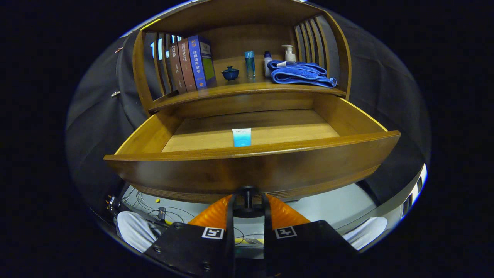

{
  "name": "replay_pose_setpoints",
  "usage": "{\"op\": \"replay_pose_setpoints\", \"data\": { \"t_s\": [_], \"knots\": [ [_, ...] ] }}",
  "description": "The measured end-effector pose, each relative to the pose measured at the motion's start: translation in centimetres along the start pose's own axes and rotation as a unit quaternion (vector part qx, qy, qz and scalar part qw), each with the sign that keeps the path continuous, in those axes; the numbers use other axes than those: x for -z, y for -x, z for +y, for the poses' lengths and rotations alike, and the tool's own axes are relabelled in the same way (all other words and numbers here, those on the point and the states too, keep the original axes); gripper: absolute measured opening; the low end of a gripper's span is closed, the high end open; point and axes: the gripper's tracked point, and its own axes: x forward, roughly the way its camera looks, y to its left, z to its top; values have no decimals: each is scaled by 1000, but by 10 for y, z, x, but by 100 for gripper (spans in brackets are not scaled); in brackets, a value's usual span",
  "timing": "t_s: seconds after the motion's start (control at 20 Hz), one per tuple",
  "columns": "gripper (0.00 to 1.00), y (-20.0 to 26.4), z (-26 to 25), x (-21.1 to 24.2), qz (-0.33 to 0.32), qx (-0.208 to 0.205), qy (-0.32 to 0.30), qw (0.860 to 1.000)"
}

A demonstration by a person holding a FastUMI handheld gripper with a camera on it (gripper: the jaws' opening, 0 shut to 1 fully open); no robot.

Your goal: Pull open the drawer, take out the items inside it, and place them on the countertop above the cabinet.

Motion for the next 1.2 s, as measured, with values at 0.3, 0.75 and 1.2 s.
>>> {"op": "replay_pose_setpoints", "data": {
  "t_s": [0.3,0.75,1.2],
  "knots": [
    [67,6,1,-3,-7,3,-11,1000],
    [97,82,13,-86,-65,9,-17,998],
    [97,-16,25,-146,3,10,-10,1000]
  ]
}}
